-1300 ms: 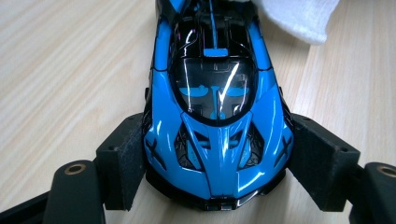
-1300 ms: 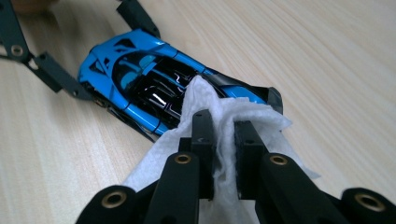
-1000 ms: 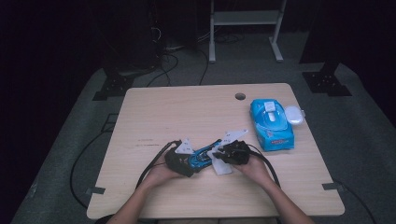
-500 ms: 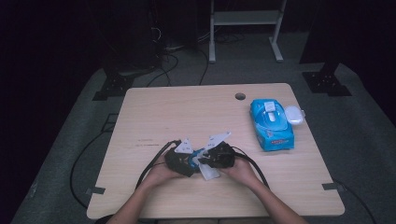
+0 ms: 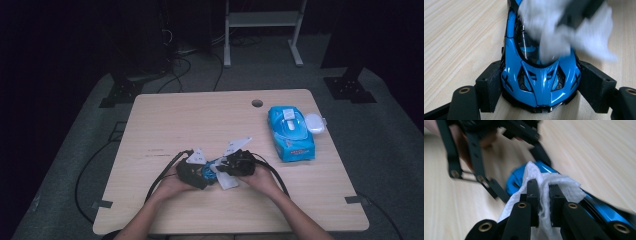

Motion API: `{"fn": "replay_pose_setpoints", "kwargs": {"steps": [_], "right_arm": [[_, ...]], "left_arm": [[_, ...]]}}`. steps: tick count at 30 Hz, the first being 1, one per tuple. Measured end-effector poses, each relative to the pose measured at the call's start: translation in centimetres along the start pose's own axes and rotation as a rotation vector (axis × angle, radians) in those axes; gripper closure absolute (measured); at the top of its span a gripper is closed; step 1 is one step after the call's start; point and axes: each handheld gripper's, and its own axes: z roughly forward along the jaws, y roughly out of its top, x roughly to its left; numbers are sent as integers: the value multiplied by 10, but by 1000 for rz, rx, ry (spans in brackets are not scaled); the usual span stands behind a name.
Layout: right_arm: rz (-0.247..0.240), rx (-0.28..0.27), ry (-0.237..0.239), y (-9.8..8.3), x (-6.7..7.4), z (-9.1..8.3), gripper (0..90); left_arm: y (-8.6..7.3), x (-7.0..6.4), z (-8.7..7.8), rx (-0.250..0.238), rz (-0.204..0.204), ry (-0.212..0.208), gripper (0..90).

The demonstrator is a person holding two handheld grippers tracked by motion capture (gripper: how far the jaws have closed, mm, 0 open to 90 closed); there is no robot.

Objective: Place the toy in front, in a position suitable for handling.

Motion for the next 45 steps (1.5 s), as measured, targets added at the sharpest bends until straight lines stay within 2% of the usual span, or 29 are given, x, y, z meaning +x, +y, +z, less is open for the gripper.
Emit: {"fn": "replay_pose_setpoints", "kwargs": {"steps": [4,6,9,14,17,19,22,23,29,34,37,40,45], "right_arm": [[-2,9,67,10,5,21,814],[-9,14,73,14,6,27,814],[13,5,60,16,1,28,815],[58,-30,-3,11,-16,17,816],[85,-33,-10,11,-22,15,817],[68,-20,-17,14,-16,21,816],[14,5,-19,21,-5,30,816],[15,12,-21,22,-4,30,817],[79,-17,-59,12,-27,11,817],[92,6,-143,-1,-43,-6,819],[125,17,-159,-10,-51,-15,819],[148,-6,-144,-14,-54,-25,819],[117,13,-130,-21,-49,-37,819]], "left_arm": [[0,0,0,0,0,0,257],[0,0,0,-3,1,1,257],[-1,0,0,-6,0,1,257],[-1,1,0,-10,2,0,257],[-1,1,0,-12,1,-1,256],[-2,1,0,-12,-3,-3,256],[-2,1,0,-11,-4,-3,256],[-2,1,0,-14,0,-1,256],[-3,0,0,-20,0,2,256],[-3,0,0,-20,-2,2,256],[-3,0,0,-17,4,3,256],[-3,0,0,-18,4,3,256],[-3,1,0,-17,7,4,255]]}}
